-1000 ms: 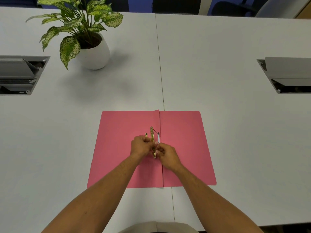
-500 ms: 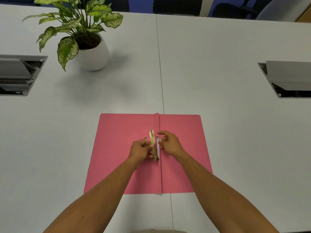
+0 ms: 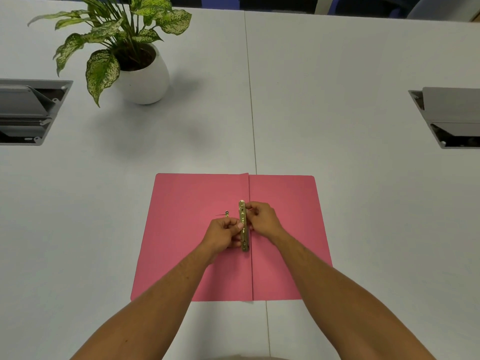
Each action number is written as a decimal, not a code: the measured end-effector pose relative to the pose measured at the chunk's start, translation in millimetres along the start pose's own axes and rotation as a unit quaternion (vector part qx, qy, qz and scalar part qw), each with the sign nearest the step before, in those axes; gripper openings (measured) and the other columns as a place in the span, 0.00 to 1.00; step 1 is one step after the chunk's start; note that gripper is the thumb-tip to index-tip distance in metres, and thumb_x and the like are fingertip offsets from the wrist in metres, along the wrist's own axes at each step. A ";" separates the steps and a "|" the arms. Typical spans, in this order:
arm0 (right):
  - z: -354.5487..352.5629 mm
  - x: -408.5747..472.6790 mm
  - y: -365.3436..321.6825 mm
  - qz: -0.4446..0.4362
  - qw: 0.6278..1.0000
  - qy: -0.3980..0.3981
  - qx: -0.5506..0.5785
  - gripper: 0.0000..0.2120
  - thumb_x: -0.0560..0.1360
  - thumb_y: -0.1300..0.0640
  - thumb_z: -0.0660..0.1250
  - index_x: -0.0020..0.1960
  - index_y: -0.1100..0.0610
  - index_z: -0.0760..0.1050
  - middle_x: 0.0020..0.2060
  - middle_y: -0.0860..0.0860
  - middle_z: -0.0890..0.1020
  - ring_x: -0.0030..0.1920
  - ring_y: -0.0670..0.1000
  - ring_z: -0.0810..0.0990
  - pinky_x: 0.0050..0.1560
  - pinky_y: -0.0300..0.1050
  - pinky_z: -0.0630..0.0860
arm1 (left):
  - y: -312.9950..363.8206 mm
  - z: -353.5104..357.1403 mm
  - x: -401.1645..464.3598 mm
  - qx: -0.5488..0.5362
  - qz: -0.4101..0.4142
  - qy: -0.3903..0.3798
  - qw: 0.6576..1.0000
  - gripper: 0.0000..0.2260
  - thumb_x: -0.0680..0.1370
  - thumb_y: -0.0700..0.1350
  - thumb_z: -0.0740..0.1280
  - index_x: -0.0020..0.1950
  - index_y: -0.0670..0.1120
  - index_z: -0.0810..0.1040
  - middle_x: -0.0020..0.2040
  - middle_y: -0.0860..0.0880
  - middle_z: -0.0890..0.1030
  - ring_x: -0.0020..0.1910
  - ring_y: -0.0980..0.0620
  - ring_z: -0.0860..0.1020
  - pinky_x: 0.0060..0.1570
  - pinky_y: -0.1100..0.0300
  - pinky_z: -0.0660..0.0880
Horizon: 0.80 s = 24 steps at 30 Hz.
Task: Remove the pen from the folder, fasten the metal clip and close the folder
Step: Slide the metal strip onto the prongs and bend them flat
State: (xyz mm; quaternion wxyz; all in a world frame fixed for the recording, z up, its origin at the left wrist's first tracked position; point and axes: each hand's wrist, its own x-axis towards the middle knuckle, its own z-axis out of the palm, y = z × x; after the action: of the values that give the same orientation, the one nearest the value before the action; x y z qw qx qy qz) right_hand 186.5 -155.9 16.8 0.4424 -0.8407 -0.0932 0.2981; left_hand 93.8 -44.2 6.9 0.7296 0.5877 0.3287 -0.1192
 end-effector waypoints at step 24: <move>1.2 -22.0 15.6 0.044 0.992 0.027 0.116 0.11 0.74 0.67 0.66 0.55 0.58 0.77 0.37 0.51 0.81 0.33 0.50 0.81 0.38 0.46 0.82 | -5.1 6.1 14.5 0.082 -0.003 0.051 0.995 0.09 0.74 0.40 0.73 0.50 0.34 0.81 0.45 0.34 0.85 0.36 0.45 0.83 0.38 0.54 0.83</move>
State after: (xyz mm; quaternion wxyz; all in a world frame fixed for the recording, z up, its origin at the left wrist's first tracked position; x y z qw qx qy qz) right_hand 166.4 -173.5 13.1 0.5258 -0.7947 -0.0084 0.3031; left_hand 103.9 -48.3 -5.5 0.6606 0.6501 0.3567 -0.1177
